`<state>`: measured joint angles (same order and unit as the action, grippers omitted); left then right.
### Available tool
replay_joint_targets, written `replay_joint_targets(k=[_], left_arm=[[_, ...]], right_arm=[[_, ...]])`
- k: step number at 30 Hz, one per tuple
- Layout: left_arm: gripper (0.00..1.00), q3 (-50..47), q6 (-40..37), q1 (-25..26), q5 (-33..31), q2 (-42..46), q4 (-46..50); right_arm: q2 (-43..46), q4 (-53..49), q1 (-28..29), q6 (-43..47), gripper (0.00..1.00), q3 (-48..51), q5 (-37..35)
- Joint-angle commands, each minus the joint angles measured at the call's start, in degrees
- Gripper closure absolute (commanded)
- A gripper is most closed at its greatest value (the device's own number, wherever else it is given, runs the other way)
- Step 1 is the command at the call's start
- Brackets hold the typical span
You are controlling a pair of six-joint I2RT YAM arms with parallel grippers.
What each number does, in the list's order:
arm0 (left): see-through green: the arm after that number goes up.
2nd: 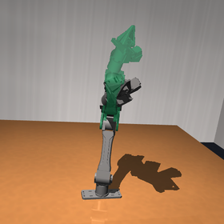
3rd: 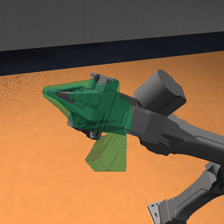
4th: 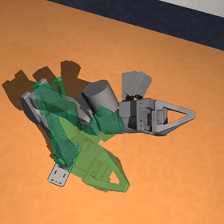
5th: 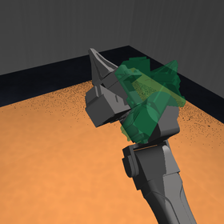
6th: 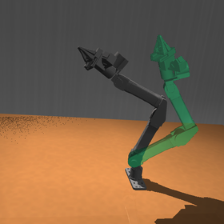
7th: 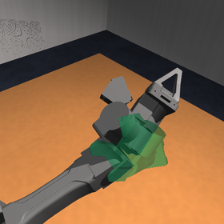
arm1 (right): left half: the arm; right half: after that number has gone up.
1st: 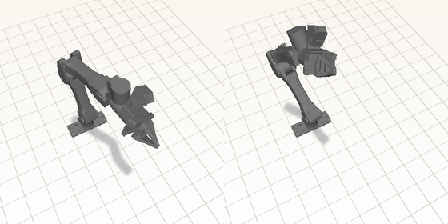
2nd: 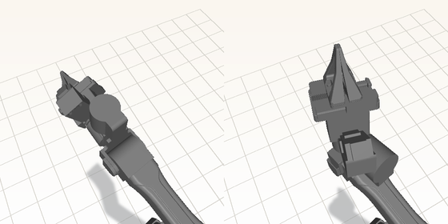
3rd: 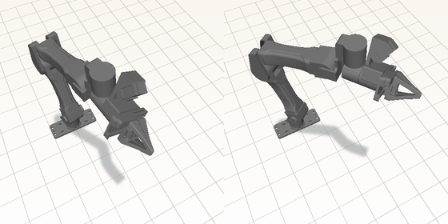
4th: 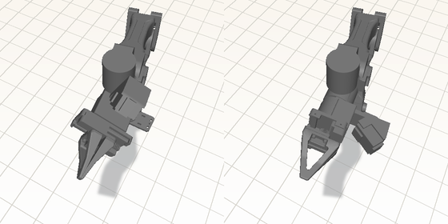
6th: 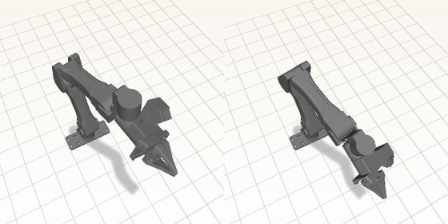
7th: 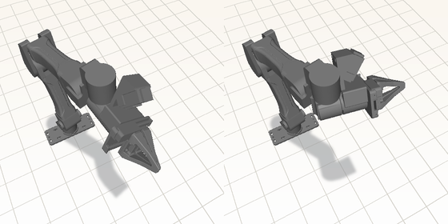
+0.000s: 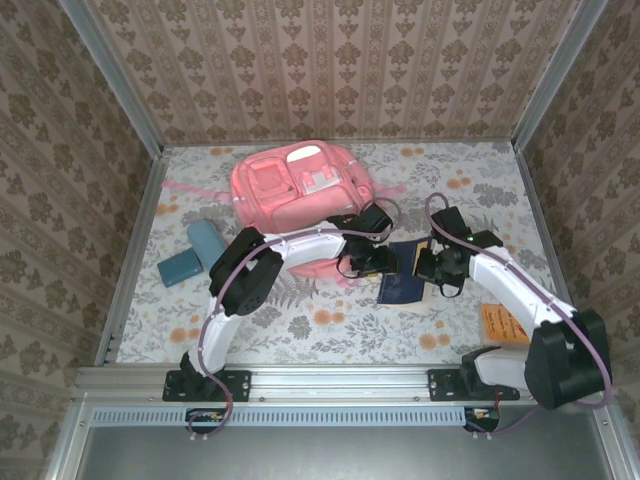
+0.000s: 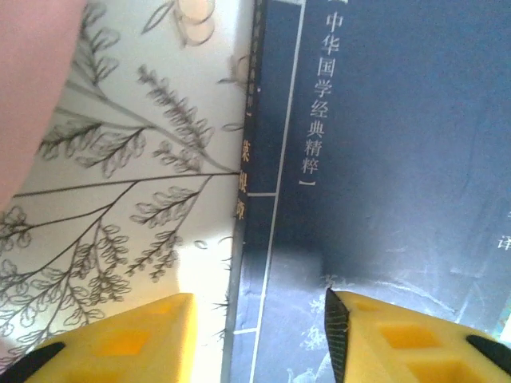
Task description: Pack the student bag
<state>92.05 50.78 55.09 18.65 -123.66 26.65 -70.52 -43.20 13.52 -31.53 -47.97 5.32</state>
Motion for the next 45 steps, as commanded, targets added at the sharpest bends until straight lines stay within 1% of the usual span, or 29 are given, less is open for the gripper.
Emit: replay_joint_targets(k=[1, 5, 9, 11, 13, 16, 19, 21, 23, 26, 28, 32, 33, 39, 43, 45], left_arm=[[0.45, 1.9, -5.5, -0.4, -0.1, 5.4, 1.4], [0.31, 1.4, -7.9, -1.9, 0.1, 10.3, 1.5], [0.2, -2.5, -9.4, -5.0, 1.9, 16.8, -0.9], [0.15, -6.2, -10.4, -6.8, 3.4, 20.5, -3.8], [0.08, -9.8, -10.8, -8.6, 4.6, 24.4, -6.6], [0.0, -16.1, -10.4, -11.8, 8.7, 30.3, -12.0], [0.0, -21.2, -9.2, -14.4, 12.0, 35.0, -16.6], [0.0, -24.3, -7.7, -16.0, 13.8, 37.5, -19.2], [0.0, -26.7, -6.5, -16.9, 16.2, 39.2, -21.5], [0.0, -29.1, -4.4, -17.6, 17.8, 40.6, -24.9], [0.01, -30.2, -2.2, -17.8, 21.2, 40.9, -27.8], [0.07, -30.5, 0.2, -18.0, 24.6, 40.3, -31.8], [0.1, -30.3, 0.7, -18.1, 25.1, 40.0, -32.4], [0.38, -30.3, 2.2, -19.7, 27.1, 39.1, -36.5], [0.58, -30.3, 3.7, -21.2, 27.9, 37.9, -38.5], [0.72, -30.3, 4.6, -21.6, 28.5, 37.0, -39.8]], right_arm=[[6.3, -1.5, -0.6, 1.7, 1.0, -1.8, -2.1], [13.2, -1.4, -1.8, 3.1, 1.0, -2.6, 1.0], [17.7, -1.4, -2.3, 3.7, 1.0, -4.4, 5.6], [19.1, -0.8, -2.4, 3.8, 1.0, -5.1, 9.1], [19.7, 0.6, -2.4, 3.5, 1.0, -5.6, 13.4], [19.5, 5.2, -2.4, 2.1, 1.0, -5.8, 21.7], [18.5, 11.1, -2.4, -0.3, 1.0, -5.3, 30.3], [17.7, 15.7, -2.3, -2.6, 1.0, -5.0, 34.0], [16.6, 19.1, -2.3, -4.5, 1.0, -4.9, 37.3], [14.7, 22.6, -2.3, -6.3, 1.0, -5.0, 41.1], [13.6, 24.4, -2.2, -7.4, 1.0, -4.9, 42.7], [11.8, 26.8, -2.2, -7.7, 1.0, -5.3, 45.5], [11.3, 26.9, -2.3, -7.6, 1.0, -5.5, 45.9], [7.7, 24.5, -2.3, -4.8, 1.0, -8.6, 46.4], [5.3, 23.2, -2.5, -3.1, 1.0, -9.7, 45.1], [4.3, 22.7, -2.5, -2.8, 1.0, -9.9, 43.7]])
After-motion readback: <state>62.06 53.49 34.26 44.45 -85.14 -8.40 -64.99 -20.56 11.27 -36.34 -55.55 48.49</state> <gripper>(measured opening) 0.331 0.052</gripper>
